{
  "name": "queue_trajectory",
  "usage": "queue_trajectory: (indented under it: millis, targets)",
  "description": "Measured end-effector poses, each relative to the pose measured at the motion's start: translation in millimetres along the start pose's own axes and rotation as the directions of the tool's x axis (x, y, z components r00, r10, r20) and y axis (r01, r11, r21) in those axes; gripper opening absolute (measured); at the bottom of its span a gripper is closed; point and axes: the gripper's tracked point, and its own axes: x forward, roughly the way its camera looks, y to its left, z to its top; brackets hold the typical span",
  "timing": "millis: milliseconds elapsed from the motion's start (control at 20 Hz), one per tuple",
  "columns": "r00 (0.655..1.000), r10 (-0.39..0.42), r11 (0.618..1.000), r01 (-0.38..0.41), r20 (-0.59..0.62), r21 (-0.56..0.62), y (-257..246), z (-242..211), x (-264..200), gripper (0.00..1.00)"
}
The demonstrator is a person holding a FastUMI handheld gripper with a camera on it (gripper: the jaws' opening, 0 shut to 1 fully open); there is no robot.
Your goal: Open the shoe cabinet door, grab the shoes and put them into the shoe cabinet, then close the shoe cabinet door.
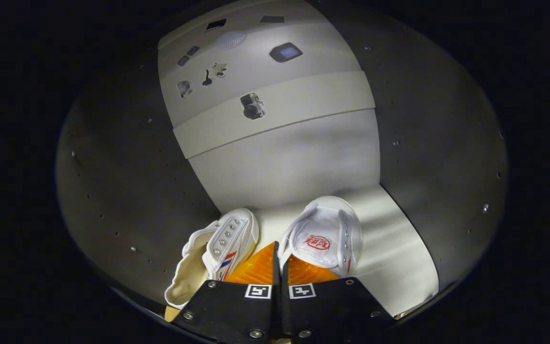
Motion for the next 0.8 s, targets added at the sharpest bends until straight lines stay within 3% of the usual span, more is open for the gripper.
queue_trajectory:
  millis: [350, 500, 700, 800]
  targets:
    - [1.000, -0.011, 0.976, 0.006, -0.021, -0.217, 0, -3, 9, 0.00]
    - [0.999, -0.017, 0.980, 0.008, -0.047, -0.198, -1, -5, 5, 0.01]
    - [0.997, 0.044, 0.997, -0.048, -0.057, -0.062, 13, -6, -12, 0.15]
    - [0.999, 0.032, 0.999, -0.033, -0.041, -0.031, 15, -5, -24, 0.33]
